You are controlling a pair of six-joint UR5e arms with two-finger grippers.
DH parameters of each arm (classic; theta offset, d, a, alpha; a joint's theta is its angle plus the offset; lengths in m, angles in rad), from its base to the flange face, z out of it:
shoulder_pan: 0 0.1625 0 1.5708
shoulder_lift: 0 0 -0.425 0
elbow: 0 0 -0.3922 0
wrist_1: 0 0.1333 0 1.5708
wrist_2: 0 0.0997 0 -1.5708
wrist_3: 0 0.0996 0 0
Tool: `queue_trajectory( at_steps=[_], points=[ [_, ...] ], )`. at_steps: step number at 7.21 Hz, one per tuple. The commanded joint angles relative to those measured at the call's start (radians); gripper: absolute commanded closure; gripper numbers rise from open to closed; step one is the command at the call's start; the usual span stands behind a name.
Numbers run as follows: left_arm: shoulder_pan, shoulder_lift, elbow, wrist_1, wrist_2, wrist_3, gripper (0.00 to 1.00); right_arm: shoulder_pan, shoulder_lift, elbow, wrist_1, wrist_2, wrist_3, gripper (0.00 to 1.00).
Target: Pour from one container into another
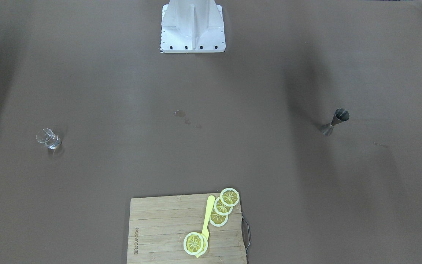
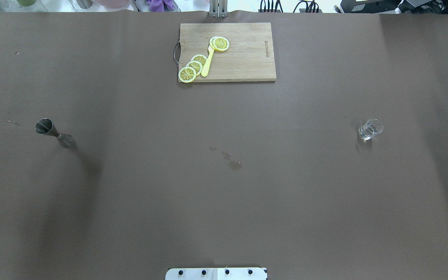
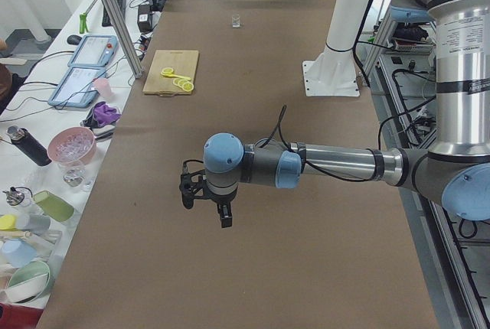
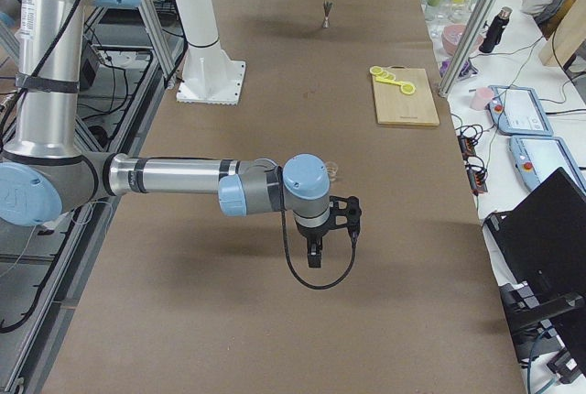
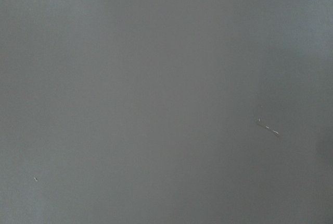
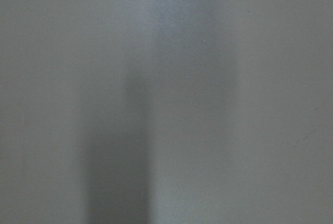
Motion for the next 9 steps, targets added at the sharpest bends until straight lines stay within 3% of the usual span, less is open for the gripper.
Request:
queue_trajectory(
  at_steps=[1, 6, 9],
  points=[
    [0.001, 0.0, 0.0, 0.0, 0.0, 0.0, 0.01, -0.005, 0.01, 0.001, 0.039, 0.017, -0.008, 0.0],
    [0.0, -0.011, -0.014, -0.003, -0.003, -0.015, 0.01, -0.117, 0.055, 0.011, 0.191, 0.039, -0.002, 0.0],
    [0.019, -0.009, -0.033, 0.0, 0.001, -0.051, 0.01, -0.229, 0.064, 0.037, 0.208, 0.03, -0.015, 0.0]
  ],
)
